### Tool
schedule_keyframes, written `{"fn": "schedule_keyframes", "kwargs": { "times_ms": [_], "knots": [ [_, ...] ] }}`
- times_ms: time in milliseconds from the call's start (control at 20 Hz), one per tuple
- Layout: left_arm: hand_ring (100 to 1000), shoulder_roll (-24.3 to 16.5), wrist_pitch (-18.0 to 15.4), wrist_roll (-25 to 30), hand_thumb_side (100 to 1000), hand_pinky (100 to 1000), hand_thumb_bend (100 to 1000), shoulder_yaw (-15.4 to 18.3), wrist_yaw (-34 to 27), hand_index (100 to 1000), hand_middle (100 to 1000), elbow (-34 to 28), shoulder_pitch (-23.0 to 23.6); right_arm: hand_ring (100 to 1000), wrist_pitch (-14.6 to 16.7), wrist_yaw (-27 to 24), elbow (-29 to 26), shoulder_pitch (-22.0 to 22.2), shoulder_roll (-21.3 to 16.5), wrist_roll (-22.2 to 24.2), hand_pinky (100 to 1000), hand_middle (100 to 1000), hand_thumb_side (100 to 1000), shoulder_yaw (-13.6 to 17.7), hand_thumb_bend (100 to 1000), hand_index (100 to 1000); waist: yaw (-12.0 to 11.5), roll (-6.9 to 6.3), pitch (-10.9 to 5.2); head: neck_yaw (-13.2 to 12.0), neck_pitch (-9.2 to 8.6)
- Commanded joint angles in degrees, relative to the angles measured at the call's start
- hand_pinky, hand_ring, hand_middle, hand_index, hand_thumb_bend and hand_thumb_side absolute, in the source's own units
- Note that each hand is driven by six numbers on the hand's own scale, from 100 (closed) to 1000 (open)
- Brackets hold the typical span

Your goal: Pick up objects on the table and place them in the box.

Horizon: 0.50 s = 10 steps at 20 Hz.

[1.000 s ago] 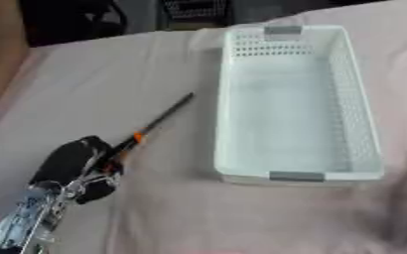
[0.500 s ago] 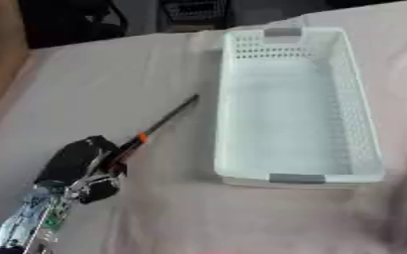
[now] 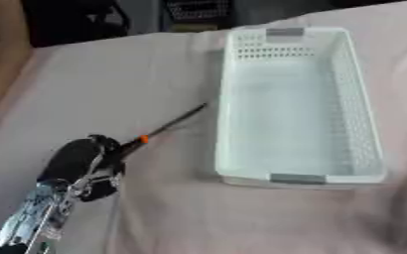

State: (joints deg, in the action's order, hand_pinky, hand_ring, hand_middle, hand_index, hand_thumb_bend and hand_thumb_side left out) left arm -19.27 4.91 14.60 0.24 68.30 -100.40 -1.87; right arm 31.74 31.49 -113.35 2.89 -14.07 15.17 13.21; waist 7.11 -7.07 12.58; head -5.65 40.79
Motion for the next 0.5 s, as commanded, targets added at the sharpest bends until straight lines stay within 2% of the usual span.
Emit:
{"fn": "schedule_keyframes", "kwargs": {
  "times_ms": [50,500],
  "knots": [
    [510,-0.55,0.20,-0.56,230,699,100,0.18,-0.10,773,546,-1.08,-0.44,541,0.01,0.25,-1.24,0.01,-0.34,0.27,431,578,774,0.01,100,795,0.03,0.37,-0.55,-0.68,-0.35],
    [466,-0.53,0.71,-3.62,228,681,100,0.31,-0.76,715,489,-1.64,-0.45,541,0.00,0.32,-1.24,0.03,-0.31,0.34,431,578,774,0.05,100,795,0.03,0.38,-0.53,-0.89,-0.24]
  ]
}}
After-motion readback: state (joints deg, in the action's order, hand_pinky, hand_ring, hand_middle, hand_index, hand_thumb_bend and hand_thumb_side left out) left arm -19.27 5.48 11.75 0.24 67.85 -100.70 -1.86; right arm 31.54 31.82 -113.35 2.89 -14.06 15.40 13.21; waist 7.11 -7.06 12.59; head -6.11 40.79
